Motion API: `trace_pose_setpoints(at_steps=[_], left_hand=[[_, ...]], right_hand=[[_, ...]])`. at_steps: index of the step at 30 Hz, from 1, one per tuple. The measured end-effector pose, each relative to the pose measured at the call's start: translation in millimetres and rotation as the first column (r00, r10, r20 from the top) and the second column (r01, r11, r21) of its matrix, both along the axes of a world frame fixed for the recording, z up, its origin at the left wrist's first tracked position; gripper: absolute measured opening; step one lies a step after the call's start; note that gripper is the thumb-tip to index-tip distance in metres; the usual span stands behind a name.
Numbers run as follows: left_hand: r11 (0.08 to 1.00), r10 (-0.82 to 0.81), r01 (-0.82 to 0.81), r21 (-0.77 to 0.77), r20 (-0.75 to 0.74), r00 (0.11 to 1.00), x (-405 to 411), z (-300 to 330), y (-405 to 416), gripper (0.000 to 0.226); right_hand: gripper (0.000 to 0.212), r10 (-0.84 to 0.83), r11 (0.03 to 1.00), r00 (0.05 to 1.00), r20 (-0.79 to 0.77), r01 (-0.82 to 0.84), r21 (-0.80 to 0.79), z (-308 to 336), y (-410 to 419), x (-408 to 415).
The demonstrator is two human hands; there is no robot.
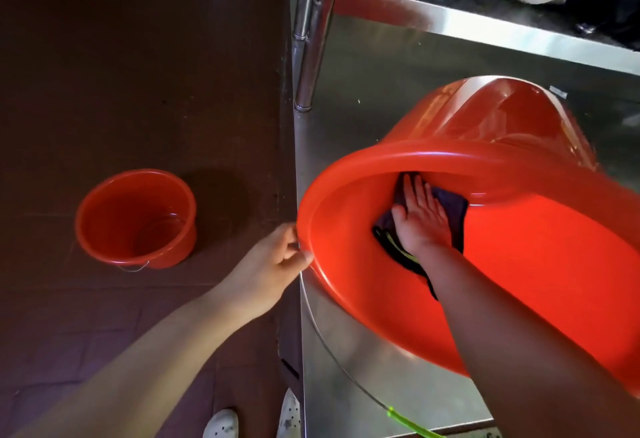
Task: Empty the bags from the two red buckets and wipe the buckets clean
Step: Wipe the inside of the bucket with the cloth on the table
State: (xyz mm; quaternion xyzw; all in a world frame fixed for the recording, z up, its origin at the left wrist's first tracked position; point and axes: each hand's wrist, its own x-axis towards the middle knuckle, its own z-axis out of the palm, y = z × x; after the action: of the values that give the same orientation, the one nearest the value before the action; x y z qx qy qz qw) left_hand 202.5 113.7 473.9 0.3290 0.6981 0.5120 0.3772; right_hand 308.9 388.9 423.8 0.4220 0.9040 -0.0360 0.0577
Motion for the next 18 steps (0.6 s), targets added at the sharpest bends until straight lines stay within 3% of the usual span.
trace_pose_setpoints(at_steps=[6, 13, 18], left_hand=[[0.999, 0.022, -0.022, -0.026, 0.002, 1.0, 19, -29, 8, 0.018], [0.993, 0.119, -0.117, 0.034, -0.06, 0.991, 20, -24, 12, 0.029], [0.989, 0.147, -0.137, 0.064, -0.181, 0.973, 5, -2, 9, 0.013]], right_hand=[[0.063, -0.044, 0.999, 0.997, -0.058, 0.043, -0.014, 3, -53, 0], [0.076, 0.158, 0.98, 0.942, -0.297, -0.185, -0.066, 9, -164, 33], [0.074, 0.226, 0.964, 0.921, -0.319, -0.258, -0.063, 12, -136, 27]])
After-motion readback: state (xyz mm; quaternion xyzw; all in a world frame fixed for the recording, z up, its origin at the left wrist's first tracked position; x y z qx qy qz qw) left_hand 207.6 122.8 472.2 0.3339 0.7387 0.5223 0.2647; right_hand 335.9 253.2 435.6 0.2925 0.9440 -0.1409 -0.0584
